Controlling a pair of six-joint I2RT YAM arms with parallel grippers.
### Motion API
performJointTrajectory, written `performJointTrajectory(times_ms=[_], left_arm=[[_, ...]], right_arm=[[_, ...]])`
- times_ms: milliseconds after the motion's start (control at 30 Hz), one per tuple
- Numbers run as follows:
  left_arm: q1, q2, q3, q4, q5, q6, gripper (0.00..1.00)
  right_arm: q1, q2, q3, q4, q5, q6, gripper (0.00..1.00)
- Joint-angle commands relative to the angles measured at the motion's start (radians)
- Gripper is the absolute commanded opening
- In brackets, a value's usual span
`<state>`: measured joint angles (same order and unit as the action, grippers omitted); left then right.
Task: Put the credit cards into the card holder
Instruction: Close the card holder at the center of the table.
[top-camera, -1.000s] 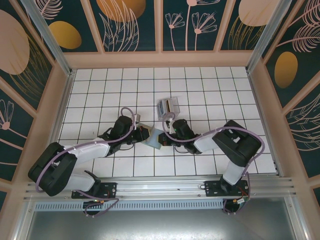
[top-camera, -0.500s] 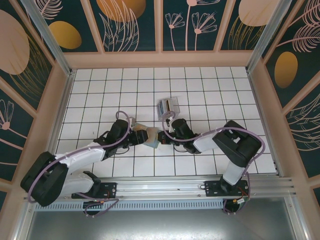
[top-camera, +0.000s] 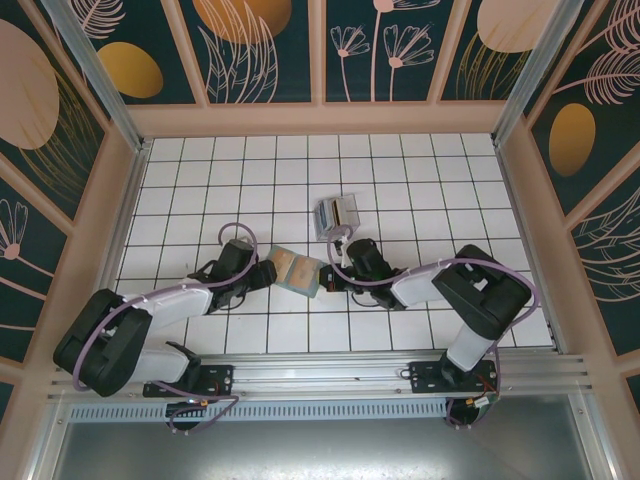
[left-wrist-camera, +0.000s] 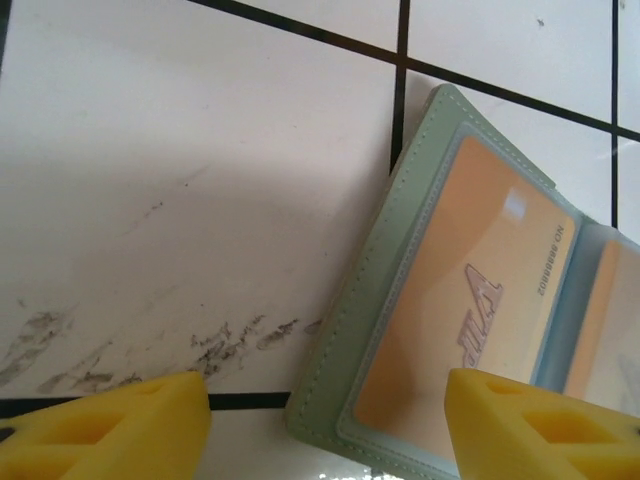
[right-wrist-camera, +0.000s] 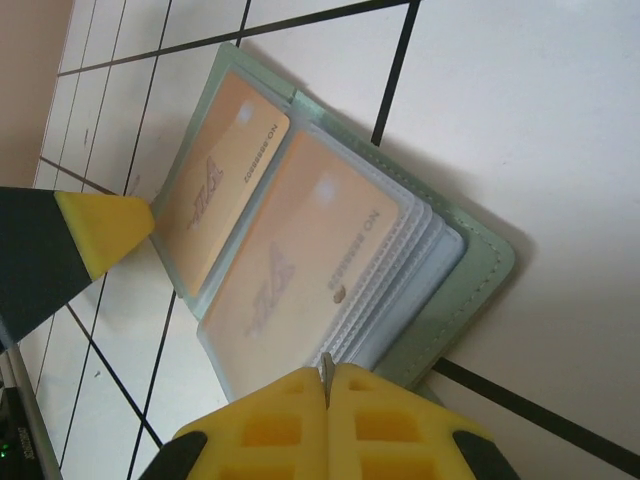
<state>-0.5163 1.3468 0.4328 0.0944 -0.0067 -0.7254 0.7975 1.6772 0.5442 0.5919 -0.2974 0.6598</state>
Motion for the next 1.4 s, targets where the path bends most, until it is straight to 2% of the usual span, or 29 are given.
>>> performJointTrajectory(times_ms=[0, 267, 400, 533, 700, 800, 900, 1033, 1267, 1367], left_arm=[[0.019, 0.079, 0.006, 0.081, 0.095, 0.047, 0.65], [0.024, 0.111, 0.005, 0.254, 0.386, 0.009, 0.53], [0.024, 0.066, 0.043, 0.218, 0.464, 0.033, 0.51], [0.024, 0.003, 0.087, 0.141, 0.481, 0.063, 0.51], [0.021, -0.053, 0.061, 0.185, 0.528, 0.073, 0.52], [0.005, 0.053, 0.065, 0.185, 0.581, 0.116, 0.53], [-0.030, 0.186, 0.089, 0.215, 0.644, 0.131, 0.45], [-0.059, 0.224, 0.080, 0.316, 0.637, 0.078, 0.44], [-0.064, 0.281, 0.082, 0.369, 0.646, 0.038, 0.42], [-0.065, 0.287, 0.070, 0.378, 0.615, 0.018, 0.39]], right_arm=[[-0.004, 0.029, 0.050, -0.028, -0.029, -0.035, 0.00], [-0.001, 0.081, 0.113, -0.012, -0.069, -0.031, 0.00], [0.008, 0.121, 0.149, -0.001, -0.092, -0.029, 0.00], [0.010, 0.150, 0.166, 0.032, -0.112, -0.006, 0.00], [0.006, 0.162, 0.153, 0.111, -0.128, 0.043, 0.00], [0.000, 0.167, 0.128, 0.168, -0.130, 0.064, 0.00], [-0.015, 0.168, 0.058, 0.301, -0.149, 0.102, 0.00], [-0.037, 0.144, -0.034, 0.392, -0.135, 0.151, 0.00], [-0.038, 0.021, -0.130, 0.318, -0.063, 0.125, 0.04], [-0.042, -0.035, -0.165, 0.295, -0.035, 0.124, 0.11]])
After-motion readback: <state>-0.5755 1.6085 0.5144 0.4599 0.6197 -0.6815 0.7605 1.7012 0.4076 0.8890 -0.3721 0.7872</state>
